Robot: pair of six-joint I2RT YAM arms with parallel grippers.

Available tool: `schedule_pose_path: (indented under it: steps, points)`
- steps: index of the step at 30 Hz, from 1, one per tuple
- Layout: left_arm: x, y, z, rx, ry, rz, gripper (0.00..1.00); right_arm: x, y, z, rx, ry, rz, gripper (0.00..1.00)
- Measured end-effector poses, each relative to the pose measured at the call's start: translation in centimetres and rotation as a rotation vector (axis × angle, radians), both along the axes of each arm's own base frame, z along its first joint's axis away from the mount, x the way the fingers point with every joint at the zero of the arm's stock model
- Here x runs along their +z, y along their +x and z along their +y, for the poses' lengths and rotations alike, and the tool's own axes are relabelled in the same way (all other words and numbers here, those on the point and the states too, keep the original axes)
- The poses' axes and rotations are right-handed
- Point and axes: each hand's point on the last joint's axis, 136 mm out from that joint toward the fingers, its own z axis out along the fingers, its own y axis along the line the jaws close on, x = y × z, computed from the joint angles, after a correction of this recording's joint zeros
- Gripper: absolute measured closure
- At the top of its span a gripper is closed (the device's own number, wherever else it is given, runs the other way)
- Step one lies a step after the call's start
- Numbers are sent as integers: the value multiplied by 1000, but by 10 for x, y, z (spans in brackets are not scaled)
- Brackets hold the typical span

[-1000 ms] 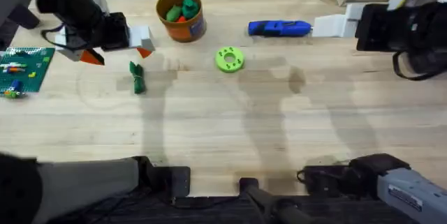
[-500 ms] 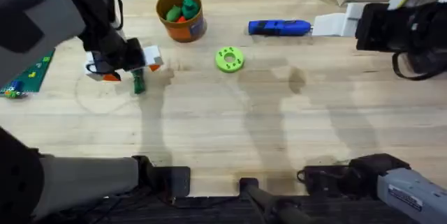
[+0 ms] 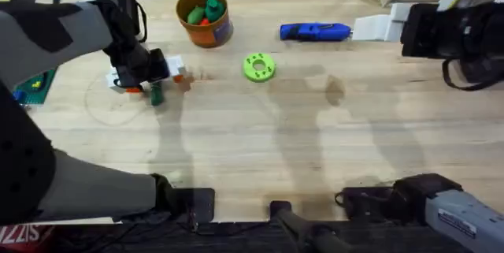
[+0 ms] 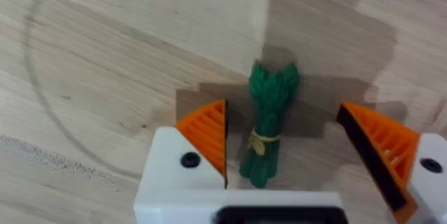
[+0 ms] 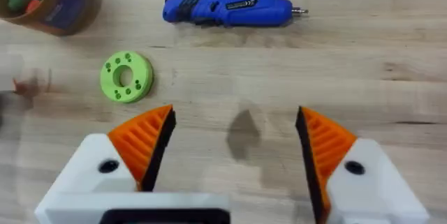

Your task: Pick up the gripper from the table and insert it into the empty holder that is missing its gripper. Then pick up a screw, insert it into the mounting hole, and use the screwdriver to tighten it. Finally, clean up the table by picking up the vegetable and placing it into the bucket.

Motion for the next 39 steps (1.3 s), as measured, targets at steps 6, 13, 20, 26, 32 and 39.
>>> schedule_pose_path:
  steps: [6,13,20,26,32,39]
  points:
    - [-2,2,-4,-2,-22,9,378,0,0,0,0,0,0,8]
    - [-1,0,1,4,4,21,971,0,0,0,0,0,0,8]
    - [5,-12,0,5,-7,95,971,0,0,0,0,0,0,8]
    - [65,30,5,2,11,-93,971,0,0,0,0,0,0,8]
    - [159,78,-6,-39,-39,-405,971,0,0,0,0,0,0,8]
    - [194,120,-35,-149,-178,-618,971,0,0,0,0,0,0,8]
